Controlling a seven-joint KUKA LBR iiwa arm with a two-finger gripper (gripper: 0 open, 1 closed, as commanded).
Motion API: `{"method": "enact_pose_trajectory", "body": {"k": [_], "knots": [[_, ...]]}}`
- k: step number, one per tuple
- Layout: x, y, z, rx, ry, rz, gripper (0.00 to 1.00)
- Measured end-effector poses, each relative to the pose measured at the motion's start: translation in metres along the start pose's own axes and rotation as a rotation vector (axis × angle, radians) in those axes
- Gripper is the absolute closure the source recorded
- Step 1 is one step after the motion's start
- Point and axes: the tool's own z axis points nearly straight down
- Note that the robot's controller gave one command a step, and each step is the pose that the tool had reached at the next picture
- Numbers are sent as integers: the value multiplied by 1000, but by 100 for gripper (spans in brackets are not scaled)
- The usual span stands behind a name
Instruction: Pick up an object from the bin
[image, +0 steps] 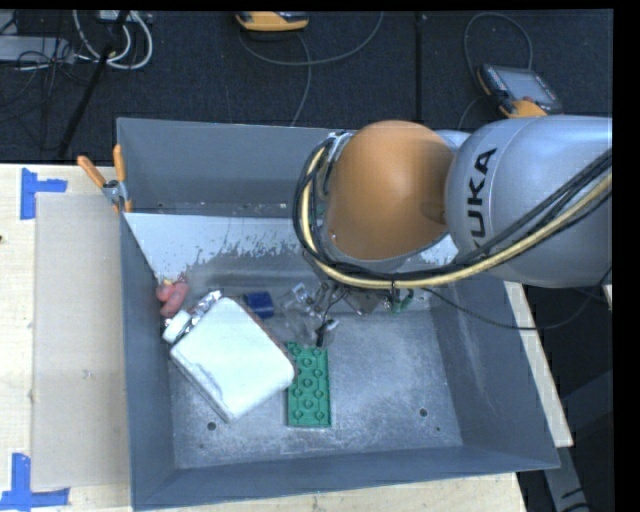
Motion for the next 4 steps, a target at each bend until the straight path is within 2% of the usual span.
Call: {"method": "enact_pose_trajectory", "body": {"k": [1, 2, 3, 4], "knots": [[13, 12, 43, -6, 12, 45, 100], [79, 41, 43, -7, 15, 45, 100], [27, 67, -138, 0, -2, 5, 100], [57, 49, -17, -7, 18, 53, 100]]}}
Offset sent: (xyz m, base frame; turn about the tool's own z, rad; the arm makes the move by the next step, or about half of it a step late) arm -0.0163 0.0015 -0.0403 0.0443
